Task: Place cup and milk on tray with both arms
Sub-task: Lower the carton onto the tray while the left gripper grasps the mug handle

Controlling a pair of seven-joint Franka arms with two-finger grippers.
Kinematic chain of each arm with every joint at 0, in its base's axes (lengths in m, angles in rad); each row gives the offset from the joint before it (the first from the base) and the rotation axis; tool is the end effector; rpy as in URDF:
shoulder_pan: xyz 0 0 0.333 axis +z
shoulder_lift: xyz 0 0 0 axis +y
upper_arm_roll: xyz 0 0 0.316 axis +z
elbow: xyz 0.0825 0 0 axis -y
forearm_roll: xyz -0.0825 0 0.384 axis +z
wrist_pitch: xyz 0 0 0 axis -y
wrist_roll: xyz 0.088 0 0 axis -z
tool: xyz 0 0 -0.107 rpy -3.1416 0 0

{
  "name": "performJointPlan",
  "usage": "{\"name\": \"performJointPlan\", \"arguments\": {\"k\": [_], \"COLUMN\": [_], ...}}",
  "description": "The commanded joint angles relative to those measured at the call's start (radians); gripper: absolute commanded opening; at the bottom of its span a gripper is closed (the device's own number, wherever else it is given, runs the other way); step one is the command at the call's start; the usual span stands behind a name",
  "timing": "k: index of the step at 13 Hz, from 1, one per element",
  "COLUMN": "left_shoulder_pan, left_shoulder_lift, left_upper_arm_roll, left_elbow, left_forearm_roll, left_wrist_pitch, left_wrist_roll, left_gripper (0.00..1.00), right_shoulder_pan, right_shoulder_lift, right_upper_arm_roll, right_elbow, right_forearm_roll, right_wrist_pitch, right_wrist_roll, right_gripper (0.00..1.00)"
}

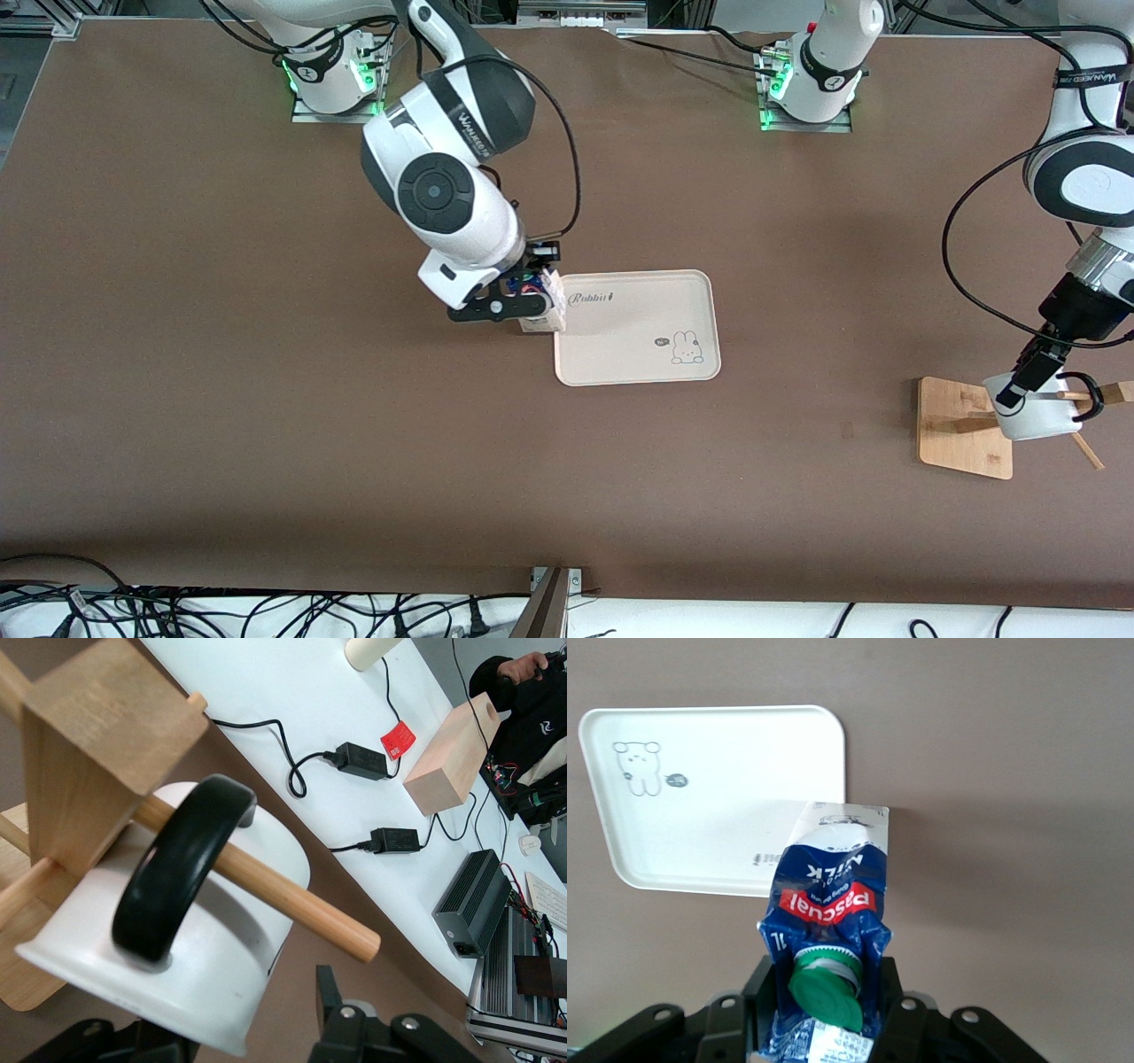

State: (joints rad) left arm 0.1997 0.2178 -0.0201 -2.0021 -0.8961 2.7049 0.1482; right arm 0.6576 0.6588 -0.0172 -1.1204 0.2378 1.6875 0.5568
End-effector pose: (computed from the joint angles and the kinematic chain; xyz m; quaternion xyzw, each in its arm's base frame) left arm 0.6095 0.1386 0.3933 0.8688 0.3514 0.2576 0.2351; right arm 0.5695 0.4570 0.4215 -0.9924 -0.0238 0.1006 0.0666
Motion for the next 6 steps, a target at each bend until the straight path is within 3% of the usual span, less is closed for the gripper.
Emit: {"name": "performJointPlan", "arguments": {"k": [1, 2, 6], "left_shoulder_pan": [-0.002, -0.002, -0.003], "left_shoulder_lift": [0.014, 0.014, 0.009], "left_upper_arm_roll": [-0.001, -0.001, -0.006], "left_elbow": [0.028, 0.028, 0.029], "left_forearm_roll": [-0.020, -0.020, -0.020], "left_wrist_pitch": [0.001, 0.003, 0.003], "left_wrist_roll": [0.039, 0.039, 0.037], "left_gripper": [0.32, 0.23, 0.13], "right_shoulder_pan": [0.008, 0.019, 0.043], "right_shoulder_lift": [0.080, 0.088, 0.122], "right_upper_arm_roll": [0.026, 0.025, 0.019], "right_elbow": [0.106, 0.106, 0.106], "right_forearm_roll": [0.015, 0.015, 0.008], "right_wrist_pitch": [-0.006, 0.013, 0.058], "right_wrist_roll": [0.052, 0.052, 0.054], "right_gripper": [0.50, 0.50, 0.50]}}
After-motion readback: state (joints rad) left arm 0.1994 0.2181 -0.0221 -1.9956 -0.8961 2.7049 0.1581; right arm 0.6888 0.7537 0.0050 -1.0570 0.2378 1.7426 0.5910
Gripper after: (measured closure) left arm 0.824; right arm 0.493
